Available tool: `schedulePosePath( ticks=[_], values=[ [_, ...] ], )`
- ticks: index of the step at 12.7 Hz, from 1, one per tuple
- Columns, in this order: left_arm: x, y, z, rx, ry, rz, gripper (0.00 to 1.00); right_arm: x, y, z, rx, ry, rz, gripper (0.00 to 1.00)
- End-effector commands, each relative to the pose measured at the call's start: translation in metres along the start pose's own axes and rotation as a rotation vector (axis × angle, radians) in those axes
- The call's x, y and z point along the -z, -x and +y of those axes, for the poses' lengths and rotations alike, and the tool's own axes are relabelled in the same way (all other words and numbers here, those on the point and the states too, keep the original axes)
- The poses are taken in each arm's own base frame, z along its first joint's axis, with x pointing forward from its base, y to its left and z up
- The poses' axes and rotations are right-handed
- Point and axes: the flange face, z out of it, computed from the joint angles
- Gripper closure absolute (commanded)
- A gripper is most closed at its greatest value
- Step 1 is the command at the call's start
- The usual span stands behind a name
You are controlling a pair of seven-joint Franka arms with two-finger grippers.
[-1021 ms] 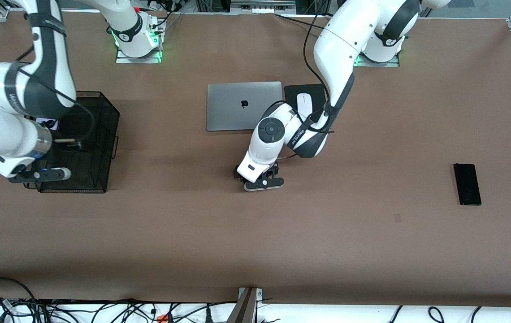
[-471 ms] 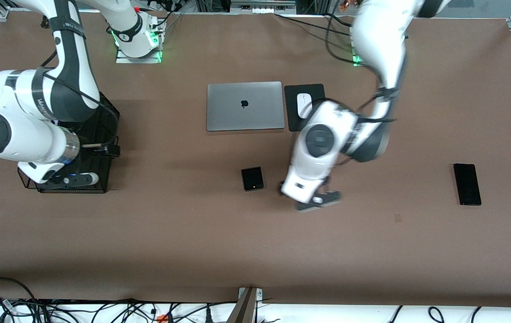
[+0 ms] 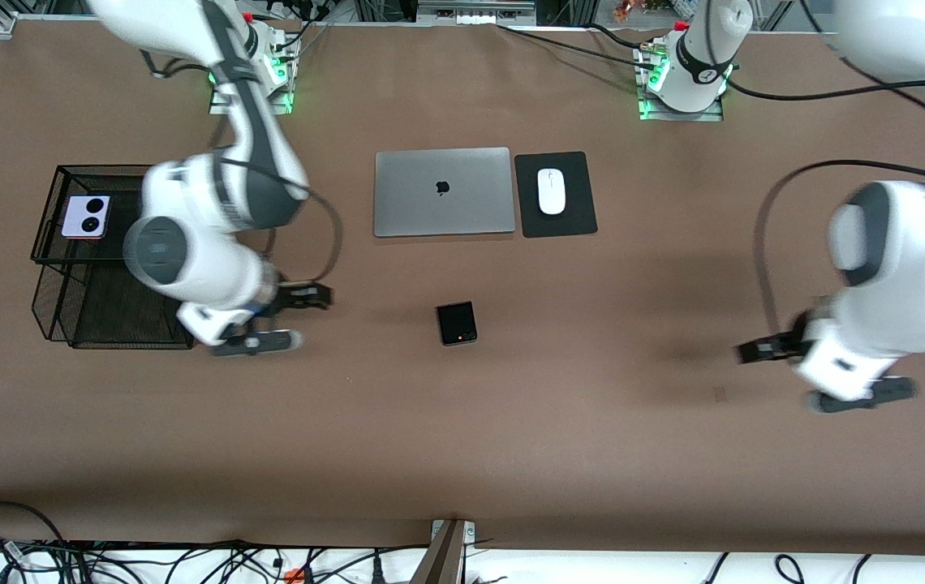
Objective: Place phones with both arms
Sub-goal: 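Grasp the black flip phone with the right gripper while left grasps bar phone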
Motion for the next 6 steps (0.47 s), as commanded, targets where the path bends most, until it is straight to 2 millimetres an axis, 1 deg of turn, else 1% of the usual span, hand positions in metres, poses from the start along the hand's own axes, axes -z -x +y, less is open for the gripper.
schedulePosePath(
  ticks=[1, 2, 3, 4, 5, 6],
  values=[
    [-0.014, 0.005, -0.089, -0.133, 0.015, -0.041, 0.00, -0.050, -0.006, -0.070, -0.043, 0.026, 0.081, 0.01],
    [-0.026, 0.005, -0.126, -0.139, 0.019, -0.049, 0.00, -0.072, -0.006, -0.107, -0.071, 0.033, 0.113, 0.01],
    [-0.042, 0.003, -0.162, -0.131, 0.020, -0.037, 0.00, -0.088, -0.010, -0.130, -0.114, 0.035, 0.136, 0.01],
    [-0.059, 0.003, -0.196, -0.146, 0.015, -0.009, 0.00, -0.107, -0.008, -0.157, -0.128, 0.033, 0.147, 0.01],
    [-0.087, 0.004, -0.226, -0.166, 0.008, 0.009, 0.00, -0.121, -0.002, -0.181, -0.138, 0.035, 0.158, 0.01],
    [-0.112, 0.013, -0.242, -0.171, 0.012, -0.006, 0.00, -0.134, 0.001, -0.188, -0.138, 0.043, 0.178, 0.01]
  ],
)
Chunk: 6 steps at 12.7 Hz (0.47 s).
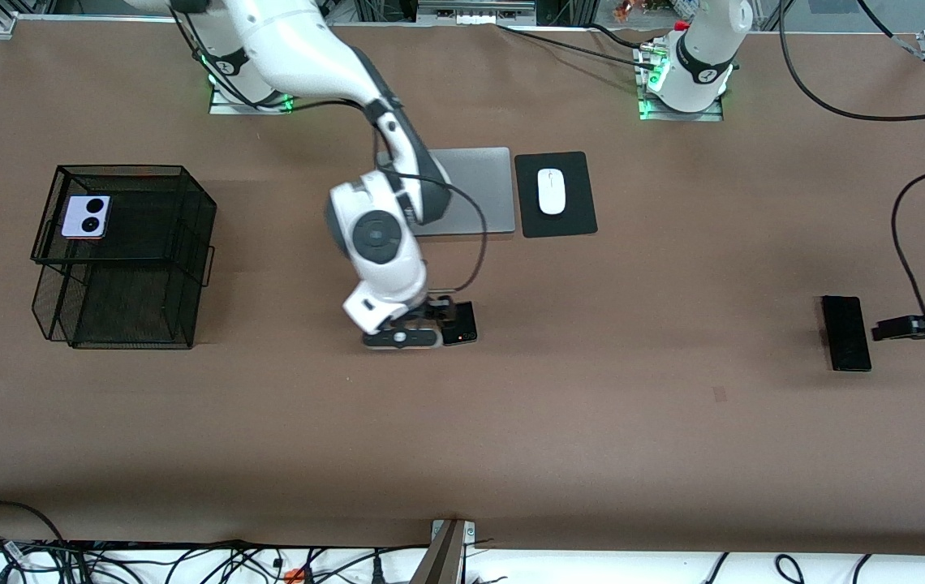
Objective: Place phones with both arms
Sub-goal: 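Grasp the black flip phone with the right gripper while left grasps bar phone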
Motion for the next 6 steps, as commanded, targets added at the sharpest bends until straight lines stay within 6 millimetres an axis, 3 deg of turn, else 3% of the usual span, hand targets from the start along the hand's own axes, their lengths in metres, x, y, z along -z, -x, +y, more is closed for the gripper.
schedulePosePath(
  ticks=[1, 2, 4, 6],
  values=[
    [-0.062, 0.023, -0.027, -0.042, 0.009, -0.038, 0.00, -0.023, 0.005, -0.036, 0.005, -0.004, 0.078, 0.01],
    [-0.081, 0.025, -0.036, -0.029, -0.001, -0.024, 0.00, -0.033, 0.011, -0.043, 0.012, -0.009, 0.094, 0.01],
    [-0.125, 0.027, -0.035, -0.018, -0.013, -0.020, 0.00, -0.044, 0.029, -0.059, 0.047, -0.007, 0.099, 0.01],
    [-0.144, 0.031, -0.036, -0.012, -0.025, 0.001, 0.00, -0.056, 0.036, -0.056, 0.060, 0.019, 0.092, 0.01]
  ],
)
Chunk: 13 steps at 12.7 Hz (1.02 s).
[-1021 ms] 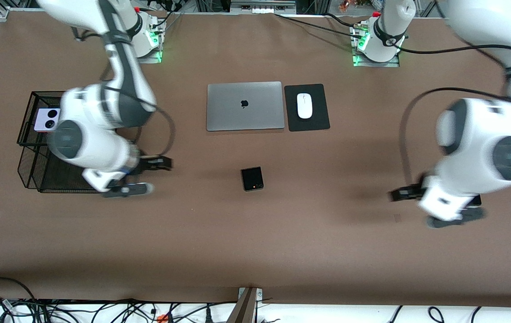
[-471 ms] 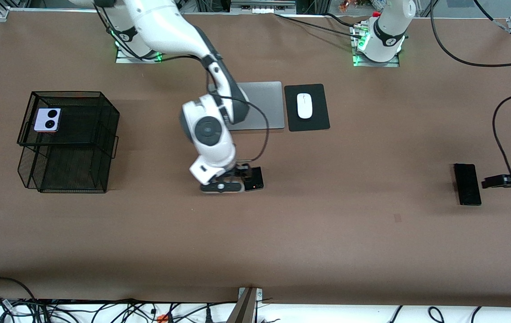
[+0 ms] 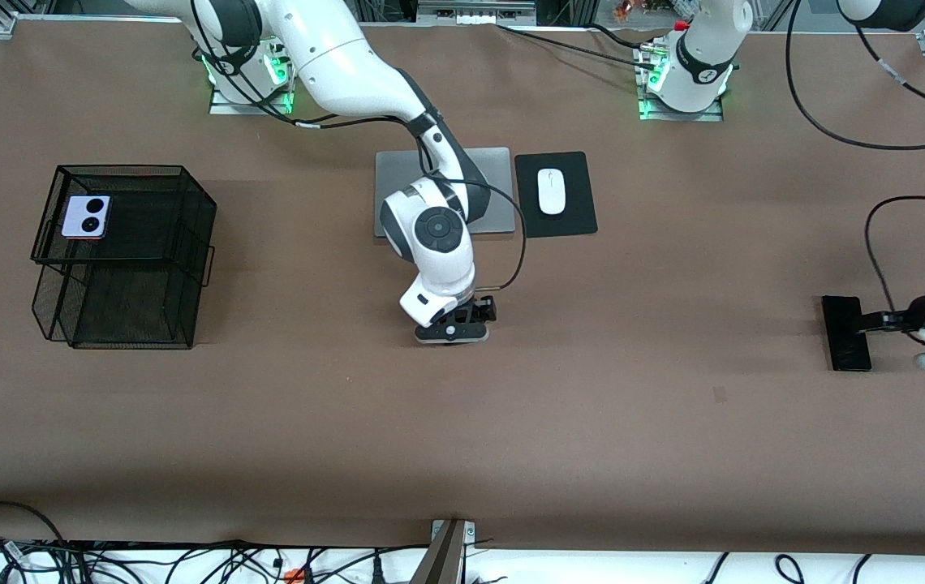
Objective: Place phones with both arms
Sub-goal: 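Grasp the black flip phone with the right gripper while left grasps bar phone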
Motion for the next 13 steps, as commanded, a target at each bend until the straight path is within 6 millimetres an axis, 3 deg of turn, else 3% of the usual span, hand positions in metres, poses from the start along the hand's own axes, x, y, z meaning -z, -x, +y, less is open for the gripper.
schedulePosePath(
  ticks=[1, 4, 13],
  values=[
    [-0.010, 0.004, 0.005, -0.006, -0.013, 0.017, 0.00, -0.017, 0.009, -0.001, 0.035, 0.059, 0.020, 0.01],
    [-0.016, 0.004, 0.008, -0.005, -0.005, 0.014, 0.00, -0.030, 0.025, -0.008, 0.096, 0.109, 0.023, 0.01],
    [-0.054, 0.008, 0.010, -0.005, -0.011, 0.007, 0.00, -0.016, 0.012, -0.001, -0.002, 0.128, 0.039, 0.01]
  ],
)
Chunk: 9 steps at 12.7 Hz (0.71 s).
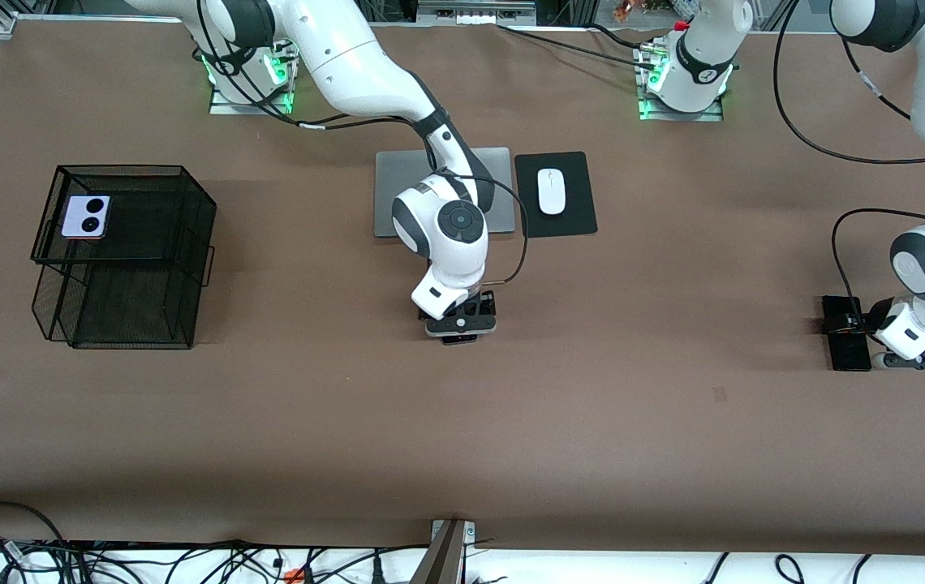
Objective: Place phones with both arms
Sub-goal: 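Grasp the black flip phone with the right gripper while left grasps bar phone, then carry the flip phone to the basket while the left gripper carries bar phone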
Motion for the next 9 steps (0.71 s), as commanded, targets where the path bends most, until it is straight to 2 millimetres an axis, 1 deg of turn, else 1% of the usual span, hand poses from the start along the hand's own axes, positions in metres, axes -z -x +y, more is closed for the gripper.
schedulePosePath(
  ticks=[1, 2, 3, 4, 5, 6, 7, 8, 9],
  values=[
    [-0.003, 0.000, 0.001, -0.001, -0.005, 0.006, 0.00, -0.002, 0.001, 0.002, -0.025, 0.030, 0.006, 0.03],
    [-0.002, 0.000, 0.002, -0.005, -0.005, 0.006, 0.00, -0.004, 0.002, 0.002, -0.021, 0.030, 0.004, 0.36],
    [-0.001, 0.000, 0.003, -0.010, -0.007, 0.000, 0.30, -0.001, 0.001, 0.002, -0.019, 0.028, 0.002, 0.65],
    [0.000, -0.001, 0.004, -0.017, -0.009, -0.004, 0.64, 0.006, -0.002, 0.003, -0.019, 0.023, 0.003, 0.83],
    [0.000, -0.001, 0.005, -0.018, -0.009, -0.004, 0.81, 0.022, -0.009, 0.004, -0.029, 0.008, 0.010, 0.88],
    [0.001, -0.001, 0.005, -0.021, -0.009, -0.002, 0.92, 0.036, -0.018, 0.014, -0.048, 0.011, -0.006, 0.89],
    [0.007, -0.002, 0.004, -0.023, -0.011, 0.005, 0.93, 0.062, -0.032, 0.027, -0.076, 0.015, -0.021, 0.90],
    [0.029, -0.005, 0.006, -0.027, -0.011, 0.018, 0.94, 0.086, -0.049, 0.051, -0.107, 0.040, -0.050, 0.90],
    [0.060, -0.006, 0.017, -0.047, 0.005, -0.001, 0.93, 0.113, -0.062, 0.076, -0.121, 0.062, -0.086, 0.90]
  ],
)
